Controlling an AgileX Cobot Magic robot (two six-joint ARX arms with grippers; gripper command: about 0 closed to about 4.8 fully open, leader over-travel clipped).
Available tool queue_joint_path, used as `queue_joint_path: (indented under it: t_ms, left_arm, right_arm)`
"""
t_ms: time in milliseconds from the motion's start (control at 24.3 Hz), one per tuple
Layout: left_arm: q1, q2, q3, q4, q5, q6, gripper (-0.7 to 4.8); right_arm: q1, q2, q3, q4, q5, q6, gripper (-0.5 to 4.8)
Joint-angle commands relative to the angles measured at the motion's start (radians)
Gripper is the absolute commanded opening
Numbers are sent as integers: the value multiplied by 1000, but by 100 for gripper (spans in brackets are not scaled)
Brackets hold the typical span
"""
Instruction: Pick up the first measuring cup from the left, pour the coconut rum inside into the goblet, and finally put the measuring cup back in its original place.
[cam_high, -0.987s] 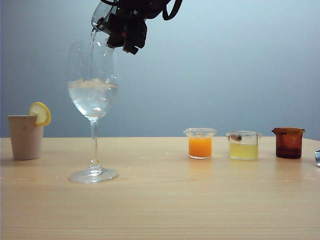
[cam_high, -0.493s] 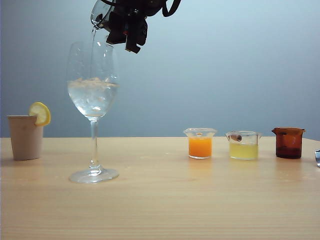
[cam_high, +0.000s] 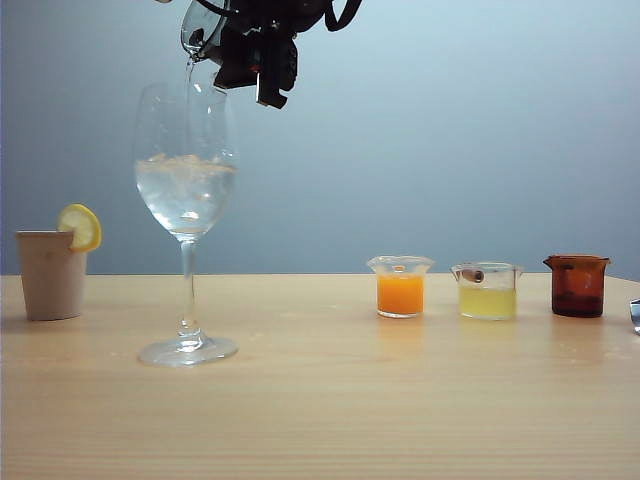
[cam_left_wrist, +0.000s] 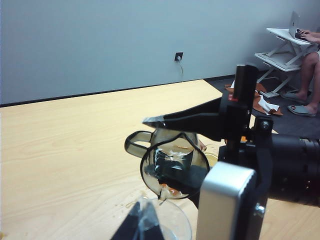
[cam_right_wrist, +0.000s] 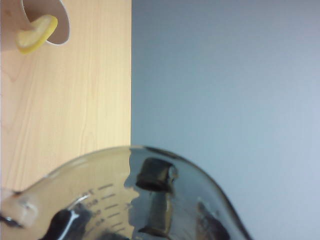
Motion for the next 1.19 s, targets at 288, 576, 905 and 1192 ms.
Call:
queue_joint_path:
  t_ms: [288, 576, 905, 1192]
  left_arm:
    - [1, -2, 6, 16, 8, 0, -6]
    - [1, -2, 6, 16, 8, 0, -6]
    - [1, -2, 6, 16, 8, 0, -5]
    - [1, -2, 6, 16, 8, 0, -5]
  right_arm:
    - [2, -6, 6, 29, -2, -25, 147]
    - [2, -6, 6, 50, -3, -82, 148]
    - [2, -6, 6, 50, -46, -116, 147]
    - [3, -6, 6, 50, -47, -161, 147]
